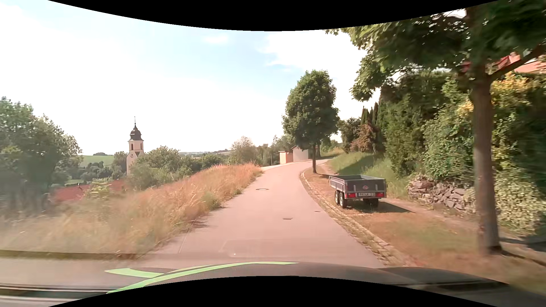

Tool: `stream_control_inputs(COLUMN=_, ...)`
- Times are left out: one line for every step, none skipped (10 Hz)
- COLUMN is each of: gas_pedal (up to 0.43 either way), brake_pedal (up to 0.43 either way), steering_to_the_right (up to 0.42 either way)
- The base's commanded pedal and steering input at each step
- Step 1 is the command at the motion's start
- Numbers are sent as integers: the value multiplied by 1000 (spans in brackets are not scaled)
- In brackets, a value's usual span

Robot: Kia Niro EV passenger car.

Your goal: Follow the waypoints while adhering to traffic rules and regulations

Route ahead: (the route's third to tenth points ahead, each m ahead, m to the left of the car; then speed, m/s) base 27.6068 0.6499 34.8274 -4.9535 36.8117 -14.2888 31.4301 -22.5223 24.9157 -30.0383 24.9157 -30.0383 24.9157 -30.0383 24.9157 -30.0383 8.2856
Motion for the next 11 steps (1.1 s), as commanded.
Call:
stream_control_inputs(gas_pedal=0, brake_pedal=6, steering_to_the_right=11)
stream_control_inputs(gas_pedal=0, brake_pedal=6, steering_to_the_right=11)
stream_control_inputs(gas_pedal=0, brake_pedal=12, steering_to_the_right=12)
stream_control_inputs(gas_pedal=0, brake_pedal=12, steering_to_the_right=12)
stream_control_inputs(gas_pedal=0, brake_pedal=12, steering_to_the_right=12)
stream_control_inputs(gas_pedal=0, brake_pedal=12, steering_to_the_right=13)
stream_control_inputs(gas_pedal=0, brake_pedal=12, steering_to_the_right=13)
stream_control_inputs(gas_pedal=0, brake_pedal=12, steering_to_the_right=13)
stream_control_inputs(gas_pedal=0, brake_pedal=12, steering_to_the_right=13)
stream_control_inputs(gas_pedal=0, brake_pedal=12, steering_to_the_right=12)
stream_control_inputs(gas_pedal=0, brake_pedal=12, steering_to_the_right=12)
